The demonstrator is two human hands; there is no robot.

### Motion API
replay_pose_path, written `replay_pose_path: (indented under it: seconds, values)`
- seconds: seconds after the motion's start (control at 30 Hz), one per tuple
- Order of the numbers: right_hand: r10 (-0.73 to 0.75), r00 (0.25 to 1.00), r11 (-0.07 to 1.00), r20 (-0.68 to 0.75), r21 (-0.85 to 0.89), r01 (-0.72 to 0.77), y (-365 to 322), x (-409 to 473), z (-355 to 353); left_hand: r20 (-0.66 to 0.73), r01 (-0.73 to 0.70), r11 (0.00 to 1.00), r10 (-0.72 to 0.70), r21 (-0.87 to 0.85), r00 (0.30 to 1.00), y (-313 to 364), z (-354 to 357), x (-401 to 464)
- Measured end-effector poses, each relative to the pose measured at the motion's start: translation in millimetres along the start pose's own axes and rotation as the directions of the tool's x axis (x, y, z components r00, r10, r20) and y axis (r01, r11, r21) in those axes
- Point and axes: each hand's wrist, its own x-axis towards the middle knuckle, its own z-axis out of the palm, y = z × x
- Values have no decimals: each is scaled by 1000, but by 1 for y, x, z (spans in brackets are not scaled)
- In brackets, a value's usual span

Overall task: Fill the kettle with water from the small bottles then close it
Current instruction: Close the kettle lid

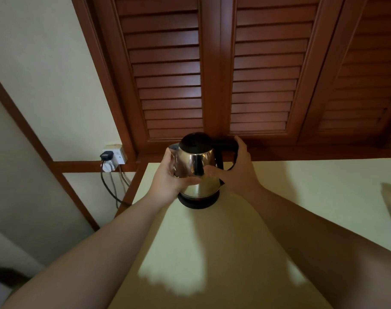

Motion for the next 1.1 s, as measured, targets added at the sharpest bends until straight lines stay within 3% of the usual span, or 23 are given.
replay_pose_path:
  seconds: [0.47,0.63,1.1]
  values:
    - [25,999,998,35,-51,-23,4,-6,-2,-27,38,999,-38,-12,999,-9,5,-7]
    - [-19,1000,978,4,-207,19,-4,-5,-4,-27,40,999,-40,15,999,-7,4,-11]
    - [-181,982,960,48,-209,187,-12,-41,-6,-80,75,996,-72,38,994,-10,-8,-49]
